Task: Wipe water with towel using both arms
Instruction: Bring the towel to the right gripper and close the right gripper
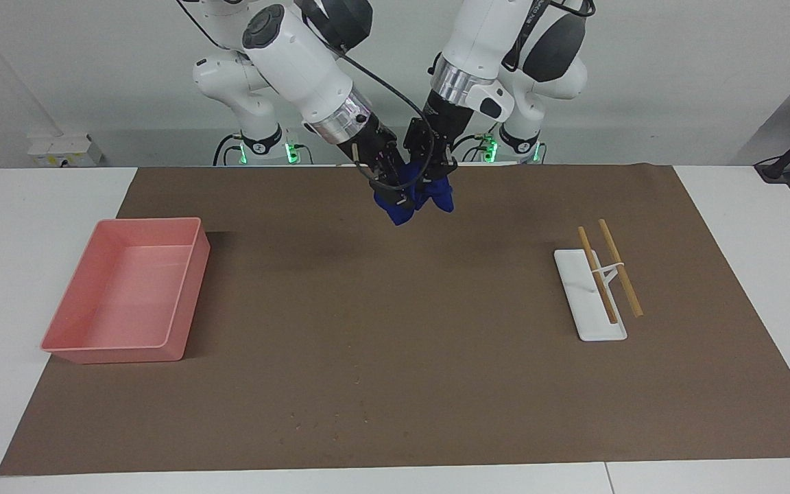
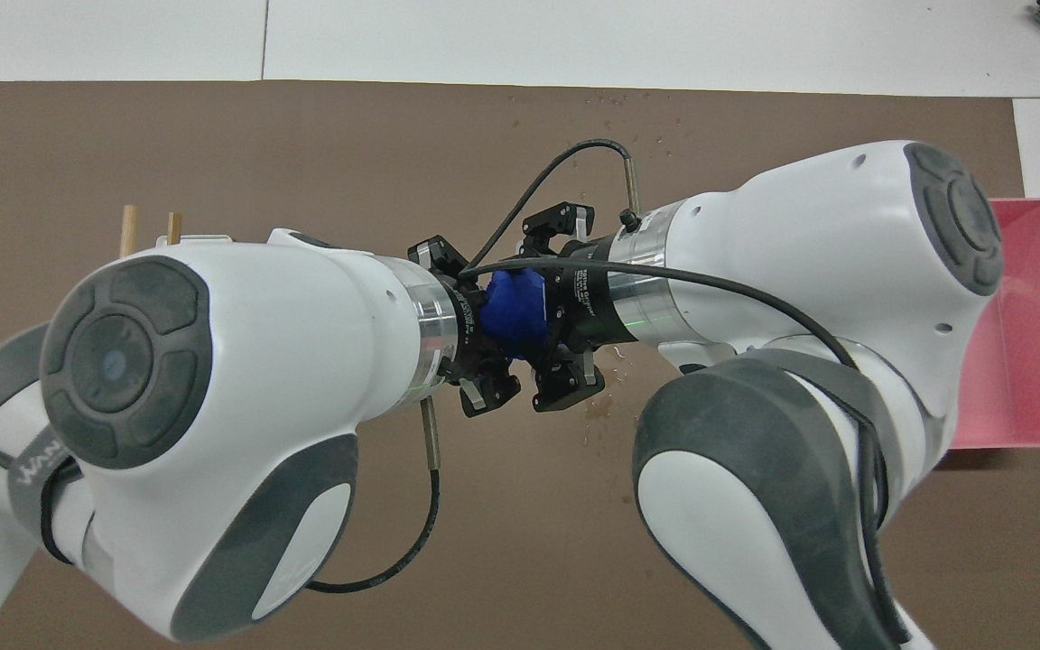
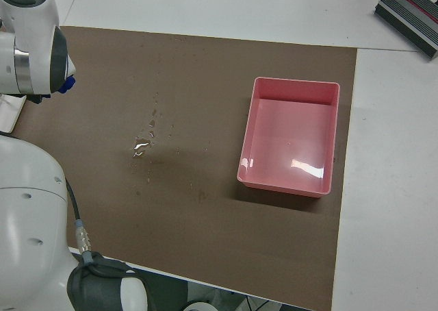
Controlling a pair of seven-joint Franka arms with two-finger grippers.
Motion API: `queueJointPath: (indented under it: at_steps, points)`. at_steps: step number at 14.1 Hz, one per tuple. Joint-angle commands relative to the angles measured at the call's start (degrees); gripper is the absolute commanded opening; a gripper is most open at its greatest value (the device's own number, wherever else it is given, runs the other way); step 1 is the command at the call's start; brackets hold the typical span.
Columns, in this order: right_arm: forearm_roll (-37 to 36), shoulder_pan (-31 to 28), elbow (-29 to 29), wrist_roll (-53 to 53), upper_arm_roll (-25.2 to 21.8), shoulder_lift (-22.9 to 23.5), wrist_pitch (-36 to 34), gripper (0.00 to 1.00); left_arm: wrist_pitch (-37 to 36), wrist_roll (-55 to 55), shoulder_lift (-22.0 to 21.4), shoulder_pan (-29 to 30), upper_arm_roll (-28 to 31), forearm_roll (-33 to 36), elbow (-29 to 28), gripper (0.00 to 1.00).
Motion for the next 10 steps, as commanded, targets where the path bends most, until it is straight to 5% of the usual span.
queueJointPath:
  at_steps: [1,8,9,10]
  points:
    - [0.0,-0.5,0.2,-1.7,0.1,0.0,-0.7,0.0,0.9,-1.2,-0.3,-0.4,0.6,-0.1,1.0,0.0]
    - [-0.2,-1.2,0.7,-5.2,-0.3,-0.4,-0.7,0.0,0.7,-0.4,-0.4,-0.5,0.6,1.0,0.9,0.0]
    - [-0.2,-1.5,0.8,-5.4,-0.4,-0.4,-0.5,0.0,0.7,-0.3,-0.4,-0.6,0.6,1.7,0.8,0.15]
    - [-0.6,-2.0,0.9,-5.5,-0.4,-0.3,-0.3,0.0,0.6,0.0,-0.4,-0.7,0.6,1.9,0.7,0.8]
